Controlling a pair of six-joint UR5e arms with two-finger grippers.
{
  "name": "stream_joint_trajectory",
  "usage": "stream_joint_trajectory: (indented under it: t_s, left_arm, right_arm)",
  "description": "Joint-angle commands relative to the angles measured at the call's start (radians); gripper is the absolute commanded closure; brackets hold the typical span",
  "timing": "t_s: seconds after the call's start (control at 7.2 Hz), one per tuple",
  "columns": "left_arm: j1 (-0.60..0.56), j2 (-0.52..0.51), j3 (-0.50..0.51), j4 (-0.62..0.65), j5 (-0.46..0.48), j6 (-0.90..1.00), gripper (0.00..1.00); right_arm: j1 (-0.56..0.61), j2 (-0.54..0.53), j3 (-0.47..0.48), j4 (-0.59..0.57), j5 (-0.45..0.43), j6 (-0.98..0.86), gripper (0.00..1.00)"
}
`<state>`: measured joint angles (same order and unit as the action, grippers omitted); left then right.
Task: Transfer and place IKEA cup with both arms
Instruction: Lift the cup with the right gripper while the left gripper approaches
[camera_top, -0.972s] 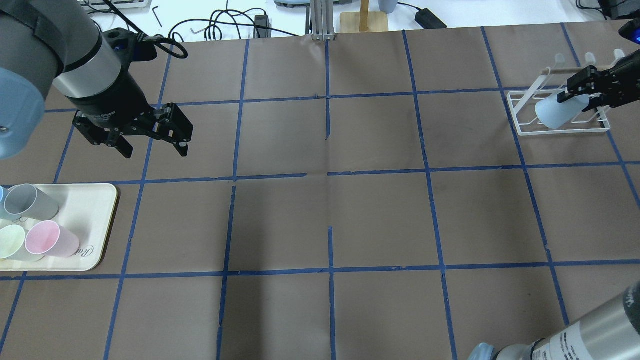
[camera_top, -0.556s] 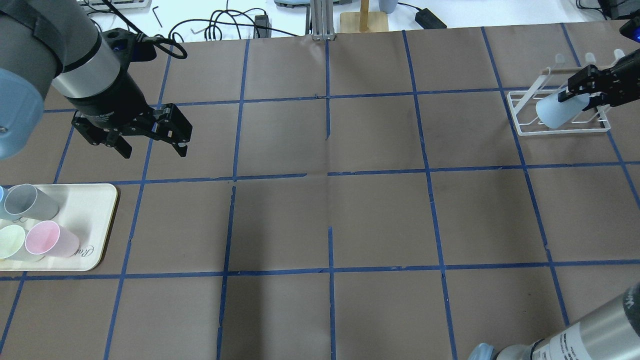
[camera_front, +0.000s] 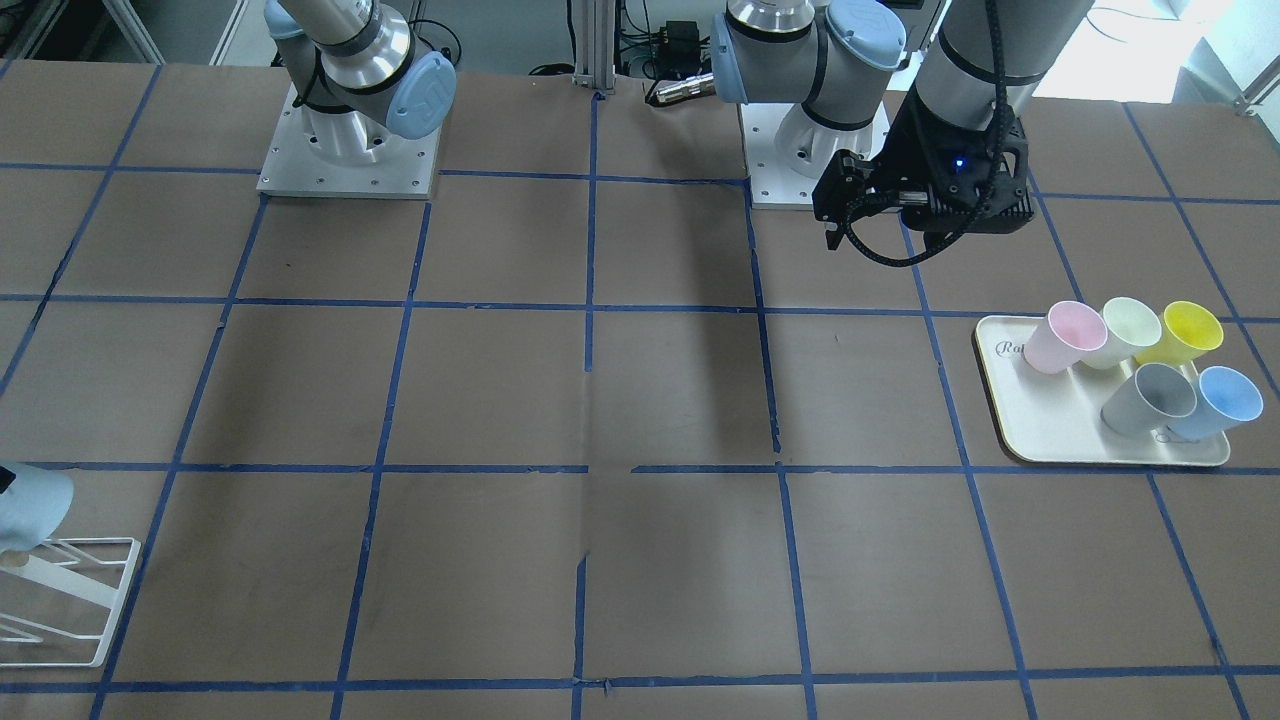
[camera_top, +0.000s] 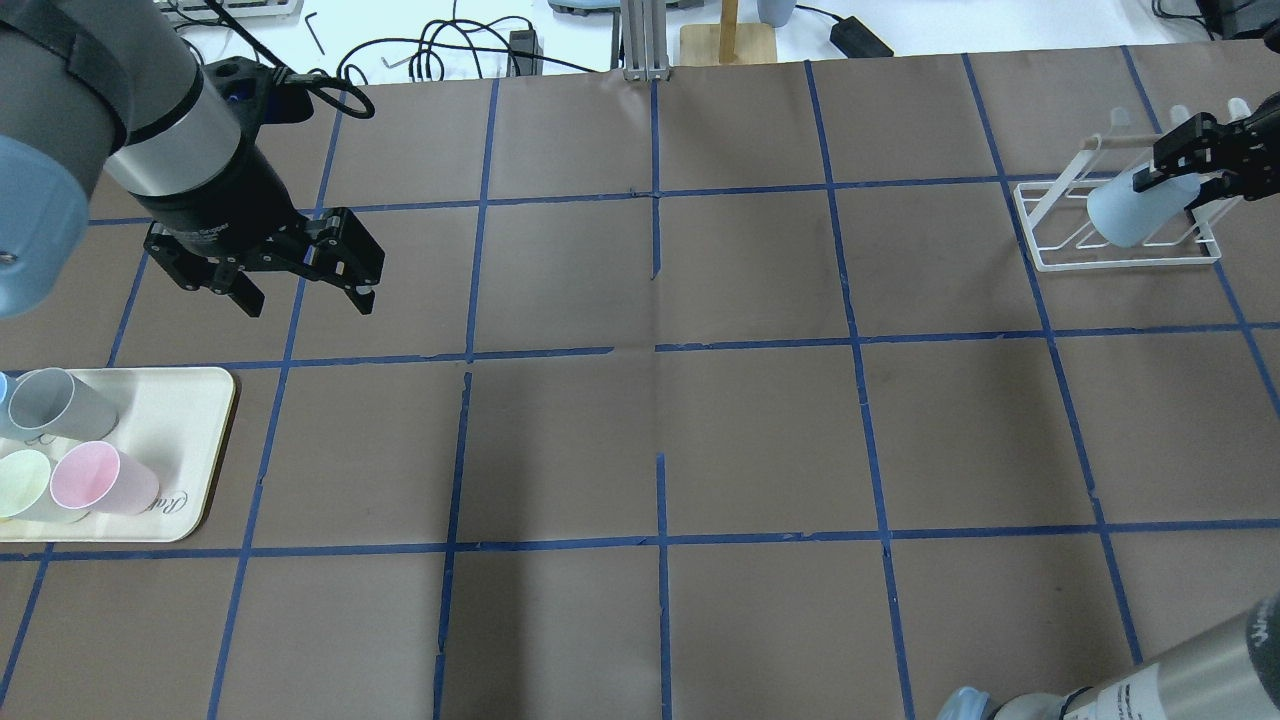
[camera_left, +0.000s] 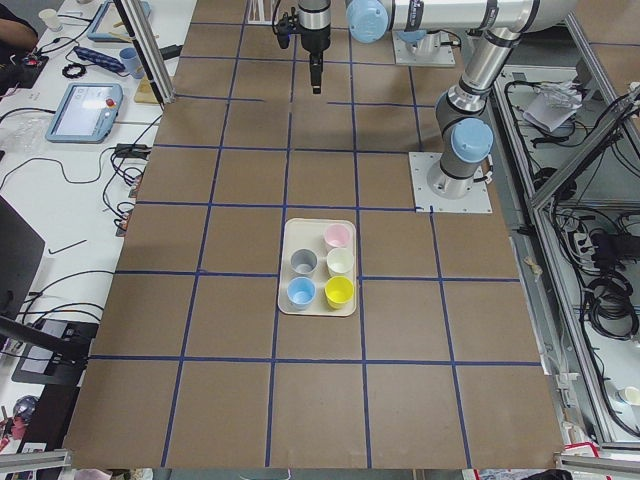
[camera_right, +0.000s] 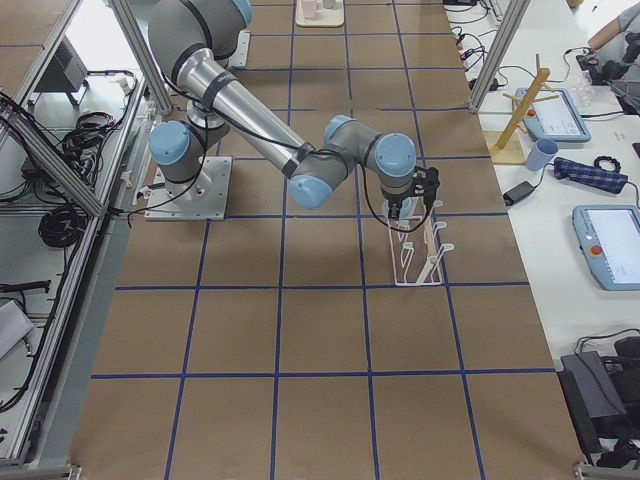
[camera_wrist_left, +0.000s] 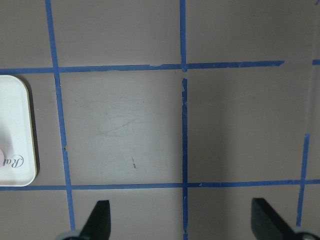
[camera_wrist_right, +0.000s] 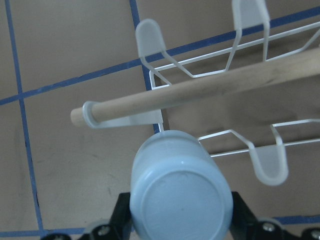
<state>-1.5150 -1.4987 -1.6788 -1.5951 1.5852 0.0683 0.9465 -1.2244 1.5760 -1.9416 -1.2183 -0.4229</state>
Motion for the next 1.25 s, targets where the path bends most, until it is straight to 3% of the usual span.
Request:
stream_joint_trajectory:
  t_s: [0.0, 0.14, 0.42, 0.69, 1.11]
  left_arm:
    - [0.007, 0.002, -0.012, -0.006, -0.013, 0.005, 0.00]
    - [0.009, 0.003, 0.007, -0.005, -0.061, -0.002, 0.00]
    - [0.038, 0.012, 0.013, -0.006, -0.282, -0.004, 0.00]
    - [0.108, 0.011, -0.005, -0.005, -0.625, -0.004, 0.00]
    - [0.165, -0.003, -0.074, -0.046, -1.000, -0.010, 0.00]
  right_arm:
    - [0.000, -0.081, -0.011, 0.112, -0.052, 0.001, 0.46]
    - [0.006, -0.134, -0.010, 0.154, -0.070, 0.001, 0.46]
    - [0.088, -0.202, -0.010, 0.197, -0.090, -0.013, 0.46]
    - [0.231, -0.265, -0.010, 0.211, -0.072, -0.019, 0.52]
    - [0.449, -0.253, 0.016, 0.170, 0.259, -0.014, 0.67]
